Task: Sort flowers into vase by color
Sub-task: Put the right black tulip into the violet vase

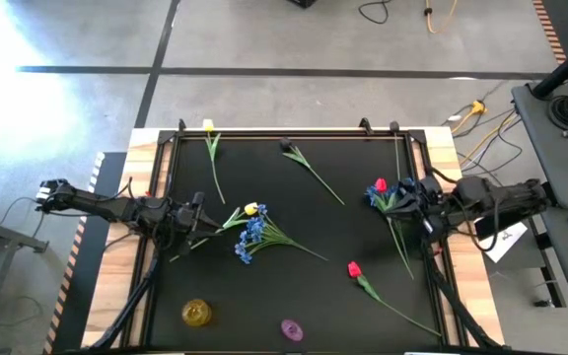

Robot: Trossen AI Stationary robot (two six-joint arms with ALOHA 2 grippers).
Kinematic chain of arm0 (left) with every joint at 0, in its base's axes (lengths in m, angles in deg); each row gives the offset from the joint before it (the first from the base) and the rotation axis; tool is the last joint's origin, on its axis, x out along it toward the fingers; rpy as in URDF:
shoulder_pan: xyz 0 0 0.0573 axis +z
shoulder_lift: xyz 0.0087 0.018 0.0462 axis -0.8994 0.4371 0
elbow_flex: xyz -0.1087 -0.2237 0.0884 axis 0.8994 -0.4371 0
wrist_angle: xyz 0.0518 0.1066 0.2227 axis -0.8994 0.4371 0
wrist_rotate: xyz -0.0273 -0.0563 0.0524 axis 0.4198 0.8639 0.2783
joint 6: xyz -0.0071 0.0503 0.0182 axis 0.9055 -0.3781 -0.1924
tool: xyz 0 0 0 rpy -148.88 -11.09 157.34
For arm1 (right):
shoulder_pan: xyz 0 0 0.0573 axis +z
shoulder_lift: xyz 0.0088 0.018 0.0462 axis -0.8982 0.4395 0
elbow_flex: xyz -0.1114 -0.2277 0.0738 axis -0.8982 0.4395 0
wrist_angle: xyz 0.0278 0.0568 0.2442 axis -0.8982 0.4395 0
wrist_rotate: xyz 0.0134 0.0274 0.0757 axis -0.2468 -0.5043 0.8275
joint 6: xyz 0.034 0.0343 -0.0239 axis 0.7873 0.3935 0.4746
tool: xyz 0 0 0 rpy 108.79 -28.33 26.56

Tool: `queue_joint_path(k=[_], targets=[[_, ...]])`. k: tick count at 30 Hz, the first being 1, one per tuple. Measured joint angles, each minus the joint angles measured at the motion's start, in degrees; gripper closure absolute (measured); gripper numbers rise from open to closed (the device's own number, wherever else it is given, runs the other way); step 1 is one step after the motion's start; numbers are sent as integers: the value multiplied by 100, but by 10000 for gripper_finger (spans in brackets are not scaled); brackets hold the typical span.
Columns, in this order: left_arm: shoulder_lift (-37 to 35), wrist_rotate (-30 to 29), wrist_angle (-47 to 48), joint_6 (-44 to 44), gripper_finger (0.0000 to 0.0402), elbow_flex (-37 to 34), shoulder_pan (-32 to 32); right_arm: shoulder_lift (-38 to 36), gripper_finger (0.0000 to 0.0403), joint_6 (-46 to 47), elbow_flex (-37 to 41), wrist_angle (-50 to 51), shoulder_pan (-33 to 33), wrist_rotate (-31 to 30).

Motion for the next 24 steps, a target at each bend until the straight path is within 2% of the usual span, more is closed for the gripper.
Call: queue_joint_path(k=[5, 14, 18, 24], targets=[[0, 0, 0, 0, 325, 0, 0, 237, 394, -361, -560, 894, 0, 4], [0, -1, 0, 0, 325, 1, 0, 827, 394, -293, -1145, 2082, 0, 14], [0, -1, 0, 0, 325, 0, 0, 1144, 394, -258, -1217, 2548, 0, 254], [-1, 0, 0, 0, 325, 1, -1, 1563, 394, 115, -1104, 2681, 0, 300]])
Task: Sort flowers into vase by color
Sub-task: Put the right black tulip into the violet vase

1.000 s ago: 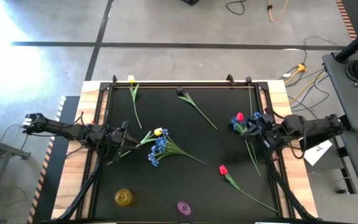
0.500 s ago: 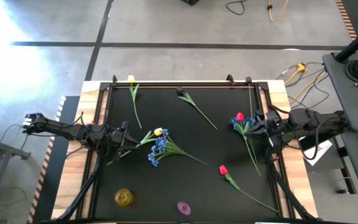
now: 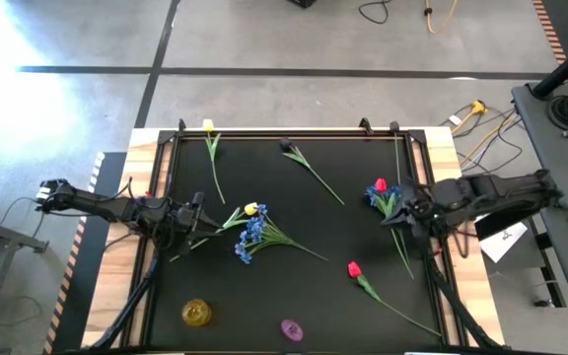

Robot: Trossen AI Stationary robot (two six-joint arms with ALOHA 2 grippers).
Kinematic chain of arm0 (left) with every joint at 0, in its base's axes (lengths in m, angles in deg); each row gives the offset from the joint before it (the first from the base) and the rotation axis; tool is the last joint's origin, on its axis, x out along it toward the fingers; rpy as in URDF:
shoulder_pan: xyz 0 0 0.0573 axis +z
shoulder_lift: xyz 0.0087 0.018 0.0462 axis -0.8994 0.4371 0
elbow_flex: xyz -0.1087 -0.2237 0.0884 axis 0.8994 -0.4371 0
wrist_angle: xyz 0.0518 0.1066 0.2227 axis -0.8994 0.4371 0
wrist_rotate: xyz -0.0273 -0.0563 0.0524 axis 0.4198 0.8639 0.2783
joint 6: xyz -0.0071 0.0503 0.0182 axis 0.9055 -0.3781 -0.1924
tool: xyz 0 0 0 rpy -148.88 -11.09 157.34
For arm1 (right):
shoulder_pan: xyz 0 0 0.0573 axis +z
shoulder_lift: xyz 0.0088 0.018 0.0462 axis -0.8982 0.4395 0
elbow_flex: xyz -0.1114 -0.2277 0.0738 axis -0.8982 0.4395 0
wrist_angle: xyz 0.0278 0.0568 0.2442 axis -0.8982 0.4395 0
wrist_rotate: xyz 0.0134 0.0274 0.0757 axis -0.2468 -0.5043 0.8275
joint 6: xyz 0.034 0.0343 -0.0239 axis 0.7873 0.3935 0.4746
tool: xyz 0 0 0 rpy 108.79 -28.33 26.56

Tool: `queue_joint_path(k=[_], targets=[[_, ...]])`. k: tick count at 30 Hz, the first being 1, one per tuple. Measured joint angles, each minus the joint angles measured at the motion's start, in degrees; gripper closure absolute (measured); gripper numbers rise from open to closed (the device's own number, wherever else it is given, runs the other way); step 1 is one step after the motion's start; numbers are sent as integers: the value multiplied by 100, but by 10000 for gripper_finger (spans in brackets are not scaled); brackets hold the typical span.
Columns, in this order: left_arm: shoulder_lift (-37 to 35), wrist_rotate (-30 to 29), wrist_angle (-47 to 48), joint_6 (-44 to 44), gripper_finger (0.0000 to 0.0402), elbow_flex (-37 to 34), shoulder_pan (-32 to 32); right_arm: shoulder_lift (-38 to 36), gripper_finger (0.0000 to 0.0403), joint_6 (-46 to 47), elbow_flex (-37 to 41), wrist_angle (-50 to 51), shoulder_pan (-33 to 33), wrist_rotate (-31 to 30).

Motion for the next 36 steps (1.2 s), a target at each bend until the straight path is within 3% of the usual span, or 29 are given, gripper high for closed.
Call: queue_joint_path(k=[11, 17, 23, 30, 36], targets=[[1, 0, 0, 0, 325, -1, 1, 1301, 394, 741, 62, -290, 0, -70], [0, 0, -1, 0, 325, -1, 1, 2096, 393, 1244, 49, -270, -2, -436], [1, -1, -2, 0, 325, 0, 1, 2915, 346, 1320, -169, -307, -167, -913], [6, 1, 1, 0, 325, 1, 1, 3806, 248, 1271, -736, -327, -1405, -1691], [10, 1, -2, 0, 325, -1, 1, 4395, 206, 810, -1309, -316, -2970, -1715]])
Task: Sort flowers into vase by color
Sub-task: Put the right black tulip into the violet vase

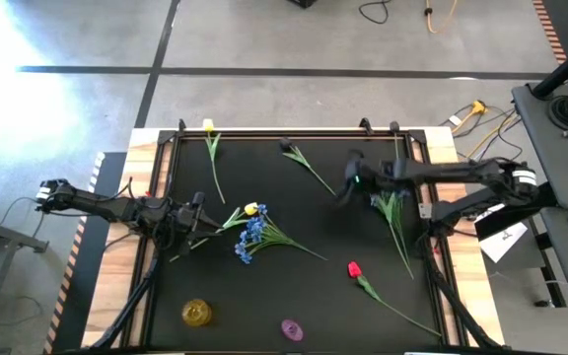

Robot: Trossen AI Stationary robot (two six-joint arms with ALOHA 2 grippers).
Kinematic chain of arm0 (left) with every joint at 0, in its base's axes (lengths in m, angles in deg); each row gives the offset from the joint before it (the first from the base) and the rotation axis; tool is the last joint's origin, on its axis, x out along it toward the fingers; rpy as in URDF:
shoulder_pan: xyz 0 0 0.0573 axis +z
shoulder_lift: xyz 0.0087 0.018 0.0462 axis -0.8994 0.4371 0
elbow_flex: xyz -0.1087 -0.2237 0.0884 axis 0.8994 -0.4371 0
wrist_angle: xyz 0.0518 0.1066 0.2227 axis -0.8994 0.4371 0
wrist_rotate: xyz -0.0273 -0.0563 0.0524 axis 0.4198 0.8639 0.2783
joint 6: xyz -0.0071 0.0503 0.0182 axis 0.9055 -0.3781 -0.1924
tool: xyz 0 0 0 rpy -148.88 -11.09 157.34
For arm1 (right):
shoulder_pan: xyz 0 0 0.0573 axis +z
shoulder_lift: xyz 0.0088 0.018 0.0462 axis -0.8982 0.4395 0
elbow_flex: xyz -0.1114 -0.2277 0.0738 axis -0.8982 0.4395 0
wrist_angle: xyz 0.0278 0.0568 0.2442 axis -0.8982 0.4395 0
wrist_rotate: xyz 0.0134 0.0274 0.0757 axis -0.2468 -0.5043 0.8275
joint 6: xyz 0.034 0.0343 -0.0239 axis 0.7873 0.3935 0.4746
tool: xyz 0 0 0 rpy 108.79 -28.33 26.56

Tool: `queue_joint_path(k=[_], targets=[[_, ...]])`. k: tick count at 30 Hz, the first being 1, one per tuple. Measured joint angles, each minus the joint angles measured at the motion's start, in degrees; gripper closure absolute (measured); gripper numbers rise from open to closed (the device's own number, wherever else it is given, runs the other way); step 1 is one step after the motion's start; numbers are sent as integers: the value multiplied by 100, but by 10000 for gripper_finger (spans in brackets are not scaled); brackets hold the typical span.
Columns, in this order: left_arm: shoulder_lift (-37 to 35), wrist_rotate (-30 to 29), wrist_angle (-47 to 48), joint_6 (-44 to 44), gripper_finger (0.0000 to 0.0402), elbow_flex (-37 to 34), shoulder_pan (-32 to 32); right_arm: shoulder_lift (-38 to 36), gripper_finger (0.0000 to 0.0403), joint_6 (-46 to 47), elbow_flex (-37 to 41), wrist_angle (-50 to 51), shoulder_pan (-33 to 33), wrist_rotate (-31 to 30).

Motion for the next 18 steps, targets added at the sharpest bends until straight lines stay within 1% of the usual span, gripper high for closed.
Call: queue_joint_path(k=[3, 6, 10, 13, 18], targets=[[0, -2, 0, 0, 325, 1, 0, 179, 203, -234, -159, 58, -765, -3], [0, -1, 2, 0, 325, 2, 0, 190, 207, -246, -231, 290, -1463, -85], [0, -2, 2, 0, 325, 0, 0, 28, 214, 9, -242, 820, -2208, -811], [2, -1, 2, 0, 325, 1, 0, -135, 218, 530, -201, 1166, -2566, -1121], [0, -1, 1, 0, 325, 0, -1, -248, 220, 1292, -89, 1247, -2771, -1380]])
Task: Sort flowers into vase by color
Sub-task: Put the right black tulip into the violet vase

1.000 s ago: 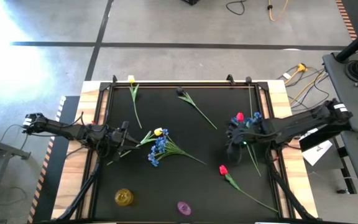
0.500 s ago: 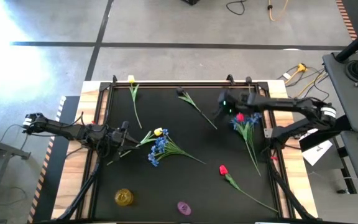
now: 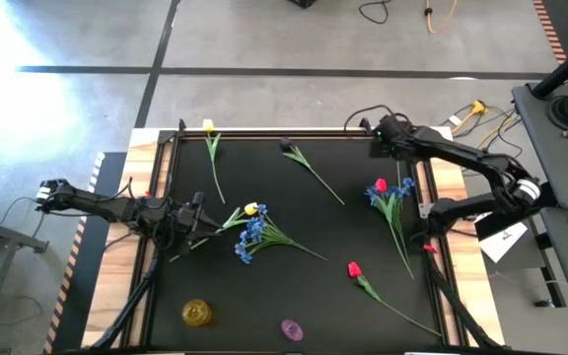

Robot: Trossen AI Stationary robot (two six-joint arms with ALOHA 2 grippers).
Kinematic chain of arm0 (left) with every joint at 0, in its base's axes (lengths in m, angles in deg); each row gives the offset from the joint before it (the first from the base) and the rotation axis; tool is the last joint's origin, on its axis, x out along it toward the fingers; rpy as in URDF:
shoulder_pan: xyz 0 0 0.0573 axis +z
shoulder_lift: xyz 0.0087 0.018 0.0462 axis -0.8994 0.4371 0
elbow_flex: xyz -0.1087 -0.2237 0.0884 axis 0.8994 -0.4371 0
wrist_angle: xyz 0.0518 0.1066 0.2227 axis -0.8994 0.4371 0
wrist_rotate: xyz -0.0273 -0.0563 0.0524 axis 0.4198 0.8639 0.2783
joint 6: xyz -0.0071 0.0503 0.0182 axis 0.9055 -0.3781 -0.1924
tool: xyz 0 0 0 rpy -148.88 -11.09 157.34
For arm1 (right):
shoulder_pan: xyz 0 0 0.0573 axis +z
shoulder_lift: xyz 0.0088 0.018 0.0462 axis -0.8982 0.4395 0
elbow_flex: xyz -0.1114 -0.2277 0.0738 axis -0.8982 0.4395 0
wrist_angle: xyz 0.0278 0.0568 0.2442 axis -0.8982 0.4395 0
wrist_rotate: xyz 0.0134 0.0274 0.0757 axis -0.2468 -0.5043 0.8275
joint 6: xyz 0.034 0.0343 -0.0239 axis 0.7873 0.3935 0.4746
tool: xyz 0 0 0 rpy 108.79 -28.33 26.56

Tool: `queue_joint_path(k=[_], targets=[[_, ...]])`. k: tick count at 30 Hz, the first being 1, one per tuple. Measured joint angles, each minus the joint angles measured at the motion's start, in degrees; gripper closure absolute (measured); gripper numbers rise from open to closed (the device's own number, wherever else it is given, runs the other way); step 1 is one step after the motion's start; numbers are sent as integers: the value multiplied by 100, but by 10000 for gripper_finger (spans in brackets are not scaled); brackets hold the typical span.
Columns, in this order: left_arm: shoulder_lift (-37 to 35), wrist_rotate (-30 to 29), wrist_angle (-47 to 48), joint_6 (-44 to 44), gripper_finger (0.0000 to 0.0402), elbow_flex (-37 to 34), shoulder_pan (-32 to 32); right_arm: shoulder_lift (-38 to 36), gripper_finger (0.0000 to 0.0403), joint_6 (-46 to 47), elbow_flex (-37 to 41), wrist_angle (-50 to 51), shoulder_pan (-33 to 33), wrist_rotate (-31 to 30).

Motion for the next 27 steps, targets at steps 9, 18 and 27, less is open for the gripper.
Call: queue_joint_path(k=[9, 18, 27], targets=[[0, 0, 1, 0, 325, 1, 1, 438, 220, 273, 477, -532, -326, -250], [2, -1, 1, 0, 325, 1, 1, 901, 227, 323, 717, -1062, -711, -251], [6, -625, -349, 422, 325, 1, 4, 1273, 279, 570, 941, -1469, -524, 146]])
